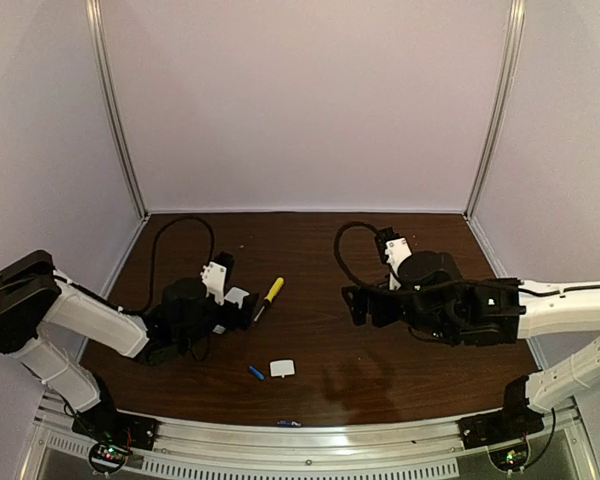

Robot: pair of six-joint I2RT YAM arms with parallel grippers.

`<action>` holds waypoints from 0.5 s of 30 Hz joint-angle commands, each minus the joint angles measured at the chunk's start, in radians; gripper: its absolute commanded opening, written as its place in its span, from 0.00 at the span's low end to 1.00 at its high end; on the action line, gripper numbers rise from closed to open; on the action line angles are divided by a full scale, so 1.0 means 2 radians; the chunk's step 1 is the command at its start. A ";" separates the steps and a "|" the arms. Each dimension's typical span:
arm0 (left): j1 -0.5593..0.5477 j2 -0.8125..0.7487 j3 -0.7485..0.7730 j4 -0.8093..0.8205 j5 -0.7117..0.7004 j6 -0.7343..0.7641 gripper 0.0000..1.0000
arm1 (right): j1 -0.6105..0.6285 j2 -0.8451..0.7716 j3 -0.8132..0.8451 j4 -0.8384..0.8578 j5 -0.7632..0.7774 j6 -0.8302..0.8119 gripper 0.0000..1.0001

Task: Unload the batteries from the remote control

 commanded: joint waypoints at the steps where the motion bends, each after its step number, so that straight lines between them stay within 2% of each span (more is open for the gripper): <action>1: 0.005 -0.077 0.039 -0.085 -0.062 0.025 0.97 | -0.056 -0.031 0.004 -0.003 -0.032 -0.040 1.00; 6: 0.035 -0.158 0.046 -0.142 -0.110 0.053 0.97 | -0.121 -0.064 0.002 -0.001 -0.037 -0.062 1.00; 12: 0.110 -0.219 0.052 -0.171 -0.136 0.105 0.97 | -0.196 -0.094 -0.004 0.010 -0.045 -0.089 1.00; 15: 0.165 -0.244 0.040 -0.166 -0.138 0.105 0.97 | -0.222 -0.109 -0.016 0.030 -0.041 -0.107 1.00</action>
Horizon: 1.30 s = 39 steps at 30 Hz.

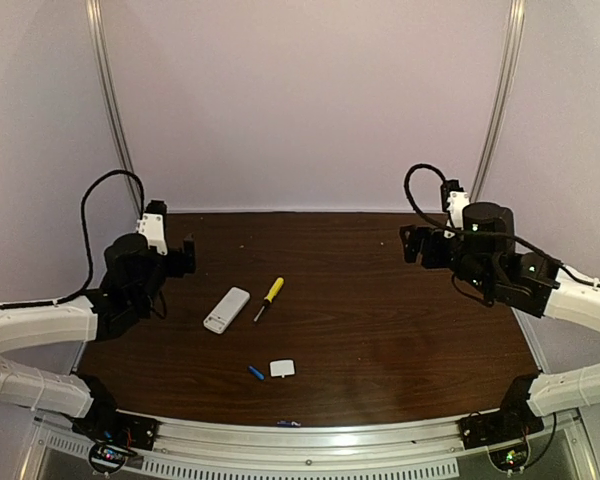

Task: Unload the batteries from the remote control

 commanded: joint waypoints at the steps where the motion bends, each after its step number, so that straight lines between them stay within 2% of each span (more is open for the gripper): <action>1: 0.070 -0.038 -0.014 0.000 -0.031 0.026 0.97 | -0.035 -0.023 -0.019 0.030 -0.001 -0.036 1.00; 6: 0.139 -0.081 -0.074 0.055 -0.026 0.031 0.97 | -0.075 -0.016 -0.034 0.051 0.011 -0.060 1.00; 9: 0.171 -0.073 -0.083 0.069 -0.007 0.042 0.97 | -0.094 -0.003 -0.038 0.063 -0.004 -0.064 1.00; 12: 0.197 -0.031 -0.084 0.096 0.001 0.063 0.97 | -0.105 0.006 -0.048 0.091 -0.017 -0.072 1.00; 14: 0.209 0.002 -0.094 0.142 0.011 0.075 0.97 | -0.112 0.010 -0.056 0.108 -0.021 -0.081 1.00; 20: 0.238 0.103 -0.108 0.261 0.046 0.089 0.97 | -0.159 0.013 -0.088 0.150 0.012 -0.087 1.00; 23: 0.241 0.134 -0.115 0.303 0.070 0.094 0.97 | -0.178 0.012 -0.135 0.225 0.038 -0.105 1.00; 27: 0.264 0.171 -0.111 0.323 0.108 0.073 0.97 | -0.204 0.027 -0.196 0.328 0.037 -0.120 1.00; 30: 0.275 0.199 -0.106 0.334 0.128 0.065 0.97 | -0.229 0.058 -0.199 0.340 0.021 -0.134 1.00; 35: 0.298 0.203 -0.100 0.321 0.180 0.059 0.97 | -0.252 0.089 -0.199 0.358 -0.015 -0.148 1.00; 37: 0.312 0.205 -0.105 0.324 0.204 0.035 0.96 | -0.254 0.092 -0.210 0.388 -0.018 -0.164 1.00; 39: 0.316 0.220 -0.118 0.360 0.210 0.034 0.96 | -0.258 0.093 -0.228 0.423 -0.021 -0.176 1.00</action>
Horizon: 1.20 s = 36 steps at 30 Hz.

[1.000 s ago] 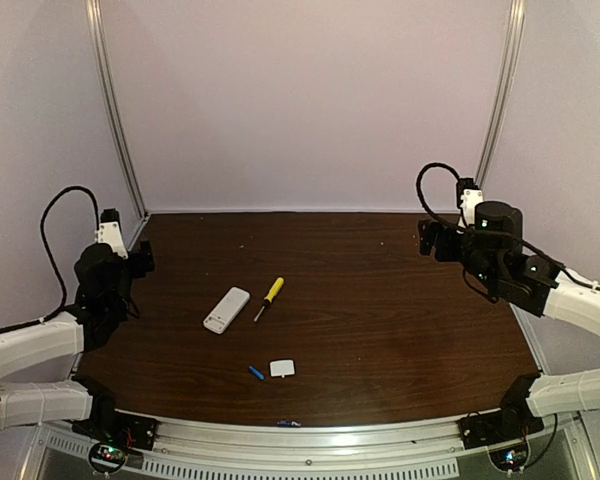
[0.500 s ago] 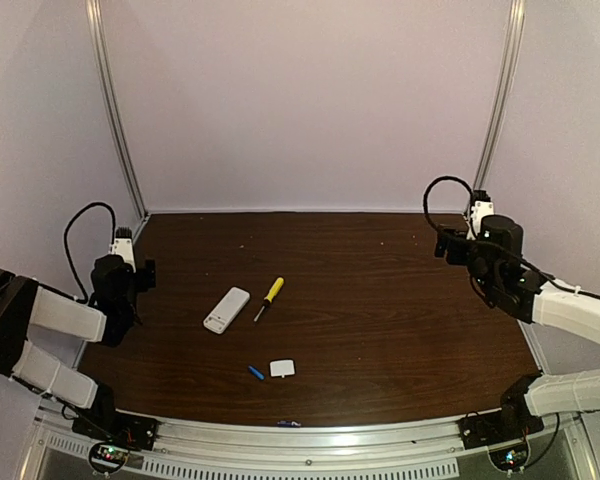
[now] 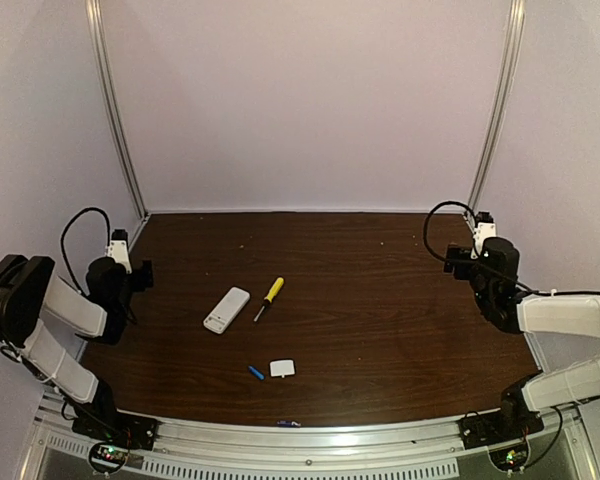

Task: Unload the batteries from the remote control

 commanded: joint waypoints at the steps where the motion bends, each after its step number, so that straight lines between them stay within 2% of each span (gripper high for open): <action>1: 0.015 0.024 -0.013 0.077 0.051 -0.018 0.95 | -0.011 0.005 -0.035 0.090 -0.019 -0.038 1.00; 7: 0.015 0.022 -0.013 0.072 0.050 -0.020 0.97 | -0.032 0.039 -0.073 0.187 -0.048 -0.047 1.00; 11: 0.015 0.022 -0.016 0.076 0.025 -0.029 0.97 | -0.043 0.076 -0.088 0.249 -0.049 -0.057 1.00; 17: 0.015 0.022 -0.016 0.076 0.030 -0.028 0.97 | -0.055 0.086 -0.088 0.265 -0.075 -0.069 1.00; 22: 0.015 0.023 -0.012 0.071 0.059 -0.016 0.97 | -0.065 0.157 -0.107 0.385 -0.082 -0.076 1.00; 24: 0.015 0.023 -0.012 0.071 0.059 -0.016 0.97 | -0.072 0.150 -0.099 0.348 -0.090 -0.066 1.00; 27: 0.015 0.023 -0.009 0.067 0.100 -0.005 0.98 | -0.083 0.179 -0.093 0.371 -0.104 -0.058 1.00; 28: 0.015 0.022 -0.008 0.063 0.111 0.008 0.97 | -0.085 0.174 -0.088 0.349 -0.104 -0.055 1.00; 36: 0.015 0.022 -0.009 0.065 0.112 0.010 0.97 | -0.093 0.173 -0.080 0.335 -0.105 -0.045 1.00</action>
